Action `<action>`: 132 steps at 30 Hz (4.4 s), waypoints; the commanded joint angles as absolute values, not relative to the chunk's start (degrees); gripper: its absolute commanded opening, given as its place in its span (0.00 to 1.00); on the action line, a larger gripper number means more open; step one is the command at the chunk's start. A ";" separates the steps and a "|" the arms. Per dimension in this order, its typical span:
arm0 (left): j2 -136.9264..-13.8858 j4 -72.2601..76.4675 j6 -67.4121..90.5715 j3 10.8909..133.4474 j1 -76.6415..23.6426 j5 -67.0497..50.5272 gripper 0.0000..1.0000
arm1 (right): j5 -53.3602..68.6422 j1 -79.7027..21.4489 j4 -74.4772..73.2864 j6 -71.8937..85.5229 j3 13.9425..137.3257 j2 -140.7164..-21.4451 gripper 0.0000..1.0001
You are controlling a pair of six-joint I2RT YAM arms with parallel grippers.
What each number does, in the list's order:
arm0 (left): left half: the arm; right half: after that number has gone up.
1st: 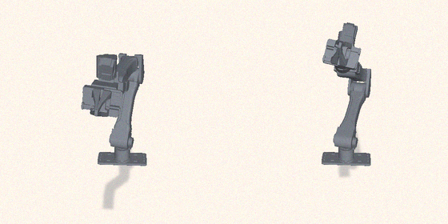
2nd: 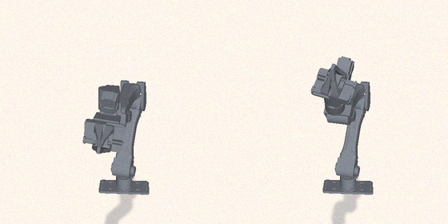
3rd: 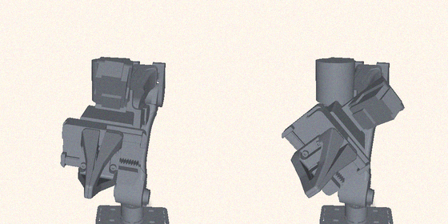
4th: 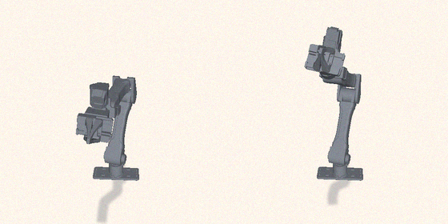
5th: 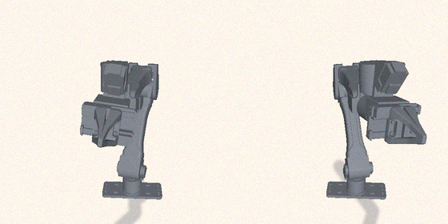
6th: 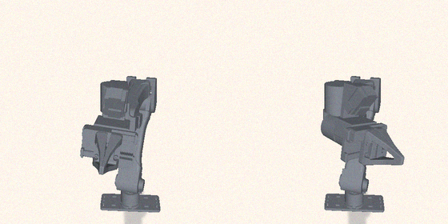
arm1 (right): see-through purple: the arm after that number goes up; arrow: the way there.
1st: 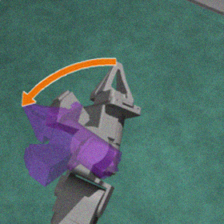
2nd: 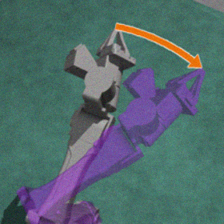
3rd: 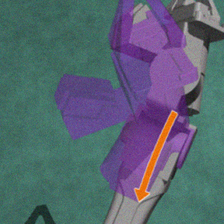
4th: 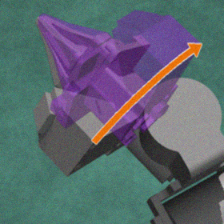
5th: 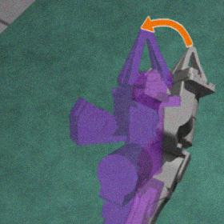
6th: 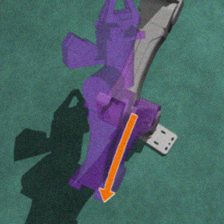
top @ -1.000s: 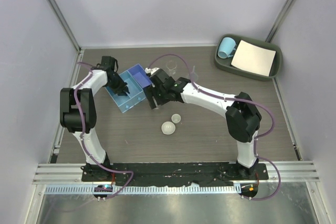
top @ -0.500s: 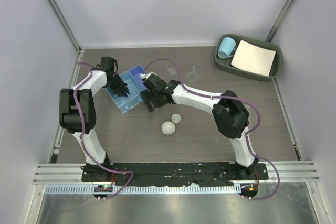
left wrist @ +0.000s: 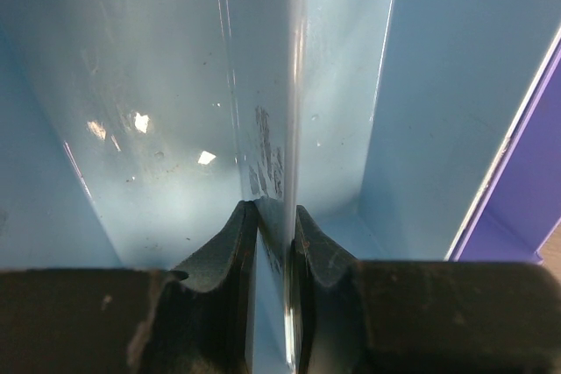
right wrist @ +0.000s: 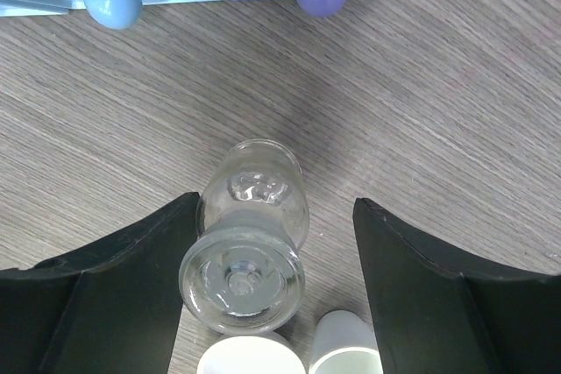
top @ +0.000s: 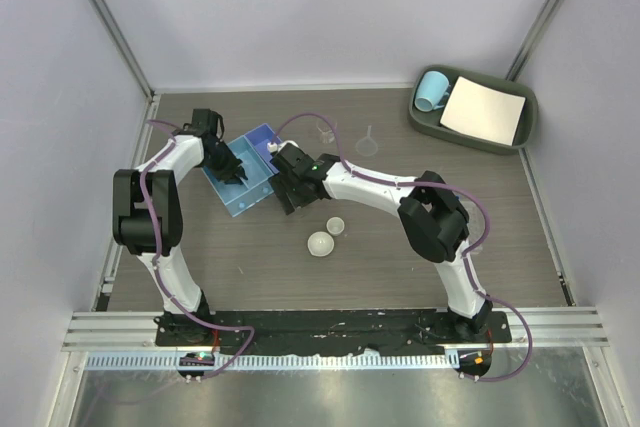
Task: Organize the chemistry lab equipment
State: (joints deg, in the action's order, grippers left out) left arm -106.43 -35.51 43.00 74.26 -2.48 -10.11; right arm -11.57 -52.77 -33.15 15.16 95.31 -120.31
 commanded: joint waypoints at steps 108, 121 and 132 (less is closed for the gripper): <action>-108.55 -57.04 10.19 87.19 -16.61 2.37 0.35 | 4.48 -51.68 -42.01 -8.52 104.50 -113.91 0.38; -105.12 -59.67 11.42 92.10 -16.61 0.97 0.45 | 5.54 -51.68 -38.67 -8.53 102.83 -114.26 0.37; -100.55 -62.84 13.01 99.84 -15.82 5.53 0.54 | 5.10 -51.68 -36.65 -8.88 102.22 -116.98 0.37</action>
